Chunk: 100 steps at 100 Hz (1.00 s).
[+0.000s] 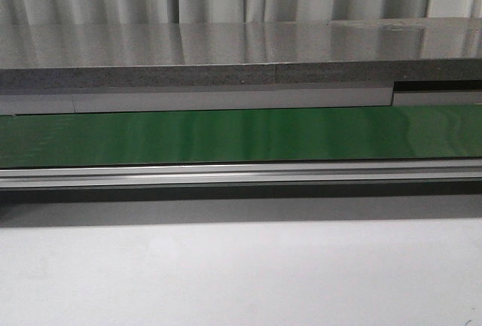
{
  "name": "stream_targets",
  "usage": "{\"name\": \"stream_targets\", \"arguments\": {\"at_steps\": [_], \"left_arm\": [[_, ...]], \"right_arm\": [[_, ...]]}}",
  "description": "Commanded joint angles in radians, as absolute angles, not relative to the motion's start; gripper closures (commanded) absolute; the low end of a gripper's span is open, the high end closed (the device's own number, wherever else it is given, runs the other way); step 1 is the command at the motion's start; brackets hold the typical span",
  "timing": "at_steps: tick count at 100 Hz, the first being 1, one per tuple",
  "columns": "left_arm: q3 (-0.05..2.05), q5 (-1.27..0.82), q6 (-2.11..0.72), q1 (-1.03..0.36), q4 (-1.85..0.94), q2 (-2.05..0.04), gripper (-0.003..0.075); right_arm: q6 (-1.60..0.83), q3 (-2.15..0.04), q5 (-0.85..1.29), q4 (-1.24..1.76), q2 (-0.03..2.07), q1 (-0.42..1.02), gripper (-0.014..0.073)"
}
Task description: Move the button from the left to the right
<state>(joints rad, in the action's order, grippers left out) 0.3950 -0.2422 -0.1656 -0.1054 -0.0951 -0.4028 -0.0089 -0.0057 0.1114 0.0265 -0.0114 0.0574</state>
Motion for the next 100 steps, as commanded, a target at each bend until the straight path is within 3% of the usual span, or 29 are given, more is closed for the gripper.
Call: {"name": "stream_targets", "arguments": {"at_steps": [1,100], "left_arm": [[0.423,-0.167,-0.165,-0.113,-0.105,-0.412,0.074],[0.423,-0.167,-0.165,-0.113,-0.105,-0.413,0.074]], "right_arm": [[-0.007,-0.003,0.0,0.015,-0.031,0.052,0.0662],[-0.007,0.012,-0.014,0.015,-0.031,0.052,0.0662]]}}
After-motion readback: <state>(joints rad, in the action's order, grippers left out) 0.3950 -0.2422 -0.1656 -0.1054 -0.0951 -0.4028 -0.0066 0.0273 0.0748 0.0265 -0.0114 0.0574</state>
